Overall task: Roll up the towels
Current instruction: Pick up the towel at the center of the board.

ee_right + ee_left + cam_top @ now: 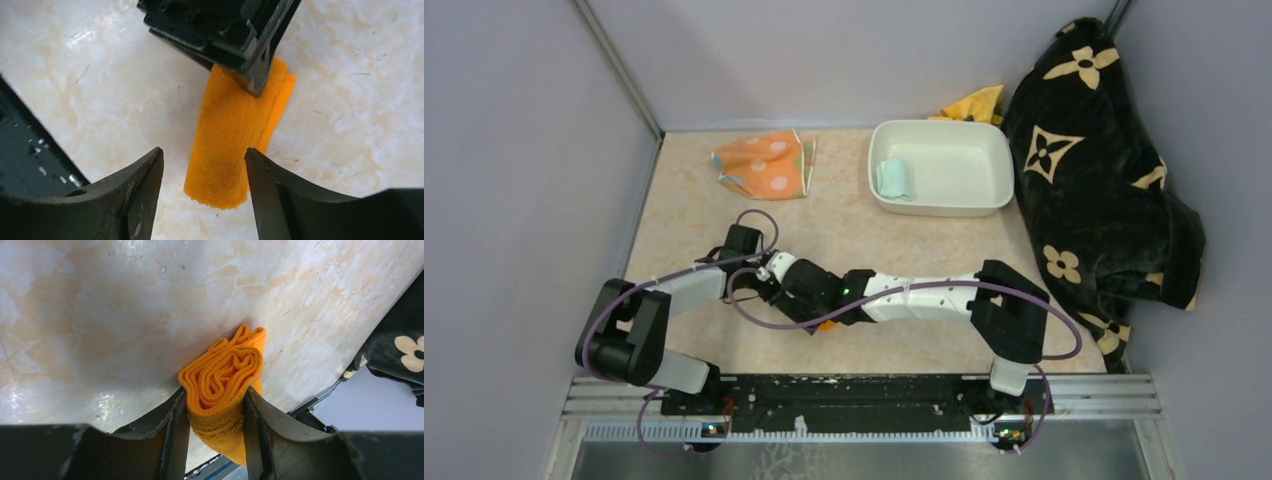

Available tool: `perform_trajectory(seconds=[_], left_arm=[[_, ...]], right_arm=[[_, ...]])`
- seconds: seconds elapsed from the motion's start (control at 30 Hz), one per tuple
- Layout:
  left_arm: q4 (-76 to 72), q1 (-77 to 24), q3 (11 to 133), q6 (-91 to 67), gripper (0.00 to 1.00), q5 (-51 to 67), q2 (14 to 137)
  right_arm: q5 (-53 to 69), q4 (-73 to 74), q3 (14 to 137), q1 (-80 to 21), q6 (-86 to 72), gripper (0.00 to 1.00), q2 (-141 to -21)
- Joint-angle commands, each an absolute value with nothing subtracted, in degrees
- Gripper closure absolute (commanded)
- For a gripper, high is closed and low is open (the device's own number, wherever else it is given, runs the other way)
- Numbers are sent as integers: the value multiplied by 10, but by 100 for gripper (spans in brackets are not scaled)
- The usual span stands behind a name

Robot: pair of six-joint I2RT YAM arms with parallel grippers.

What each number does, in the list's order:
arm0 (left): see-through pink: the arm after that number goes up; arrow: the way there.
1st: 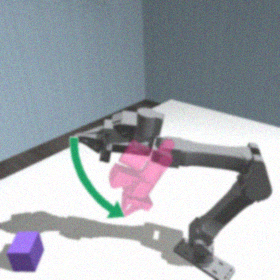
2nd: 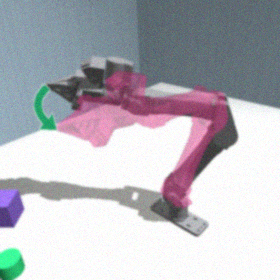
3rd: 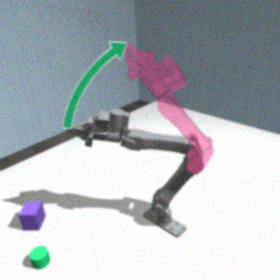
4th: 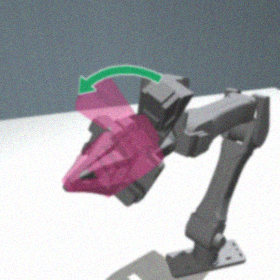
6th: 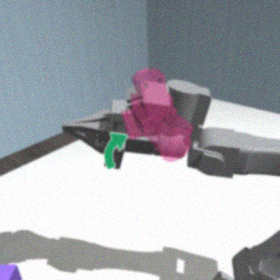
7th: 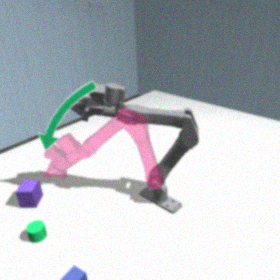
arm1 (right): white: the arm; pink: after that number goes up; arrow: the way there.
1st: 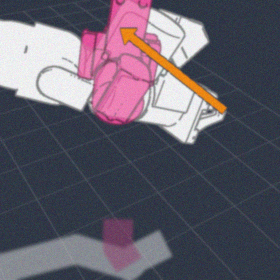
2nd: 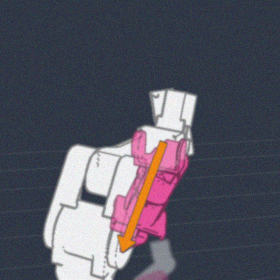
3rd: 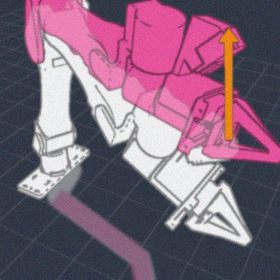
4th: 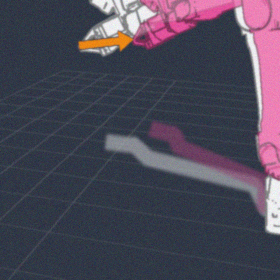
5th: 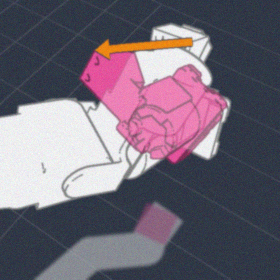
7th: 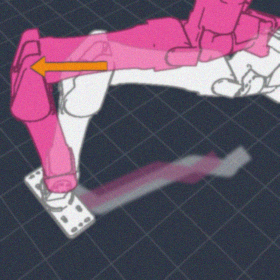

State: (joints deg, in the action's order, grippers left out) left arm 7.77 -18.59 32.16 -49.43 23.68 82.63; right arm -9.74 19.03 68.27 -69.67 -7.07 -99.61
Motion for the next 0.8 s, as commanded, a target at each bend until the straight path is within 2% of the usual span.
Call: perform_trajectory(seconds=[0.0,0.43,0.5,0.67,0.77], left_arm=[[115,-191,315,-467,55,183,855],[103,-198,312,-463,51,182,876],[98,-199,312,-461,49,185,879],[85,-197,328,-444,41,184,877],[87,-184,364,-422,36,181,874]], right_arm=[[-222,229,734,-715,-42,39,-1042],[-176,252,733,-713,-67,52,-1140],[-152,257,725,-705,-78,59,-1147],[-132,259,700,-694,-77,87,-1118],[-132,273,698,-688,-73,96,-1078]])
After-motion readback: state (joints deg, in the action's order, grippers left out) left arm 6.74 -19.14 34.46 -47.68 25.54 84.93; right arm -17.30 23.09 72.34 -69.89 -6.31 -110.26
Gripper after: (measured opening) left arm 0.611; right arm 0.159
